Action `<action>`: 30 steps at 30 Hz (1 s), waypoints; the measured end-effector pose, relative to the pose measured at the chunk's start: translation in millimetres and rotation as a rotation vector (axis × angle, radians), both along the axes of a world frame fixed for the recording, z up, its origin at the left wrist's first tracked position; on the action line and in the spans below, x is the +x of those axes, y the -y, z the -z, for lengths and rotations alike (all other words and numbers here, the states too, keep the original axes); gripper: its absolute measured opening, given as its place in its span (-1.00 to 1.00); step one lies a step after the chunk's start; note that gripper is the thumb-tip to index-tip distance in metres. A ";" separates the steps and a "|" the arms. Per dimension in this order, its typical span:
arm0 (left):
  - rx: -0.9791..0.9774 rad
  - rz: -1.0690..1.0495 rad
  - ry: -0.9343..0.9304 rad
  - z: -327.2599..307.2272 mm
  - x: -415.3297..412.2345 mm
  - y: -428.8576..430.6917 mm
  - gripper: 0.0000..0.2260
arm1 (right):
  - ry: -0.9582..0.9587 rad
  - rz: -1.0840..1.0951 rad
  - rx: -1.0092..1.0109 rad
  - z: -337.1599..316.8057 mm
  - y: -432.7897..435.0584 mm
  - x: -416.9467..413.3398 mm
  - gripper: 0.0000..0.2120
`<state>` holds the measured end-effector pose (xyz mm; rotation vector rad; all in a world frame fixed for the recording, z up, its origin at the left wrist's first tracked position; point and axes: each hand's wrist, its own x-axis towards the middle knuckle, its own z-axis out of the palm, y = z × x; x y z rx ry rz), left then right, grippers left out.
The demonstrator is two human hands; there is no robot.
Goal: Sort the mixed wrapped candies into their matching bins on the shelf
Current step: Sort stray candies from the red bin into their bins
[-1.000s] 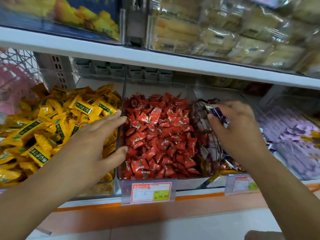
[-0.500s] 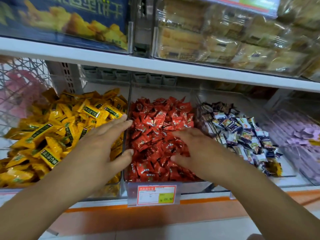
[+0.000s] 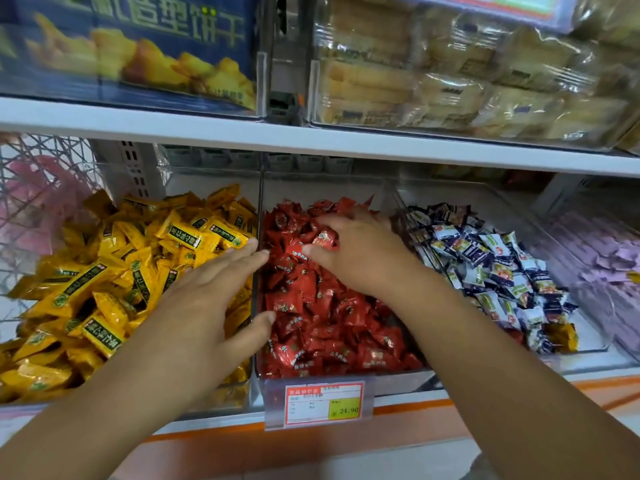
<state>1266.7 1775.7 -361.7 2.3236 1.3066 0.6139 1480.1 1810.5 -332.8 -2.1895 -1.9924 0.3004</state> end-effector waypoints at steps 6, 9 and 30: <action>0.002 0.000 0.017 1.6 -1.7 0.2 -0.38 | 0.062 -0.081 -0.162 51.1 -30.4 -20.6 -0.37; 0.002 0.012 0.020 1.0 -1.7 0.3 -0.35 | 0.126 -0.186 -0.275 48.7 -12.0 -23.8 -0.39; 0.173 0.304 -0.091 8.4 132.4 35.8 -0.37 | -0.249 0.137 0.105 -6.9 142.9 149.9 -0.69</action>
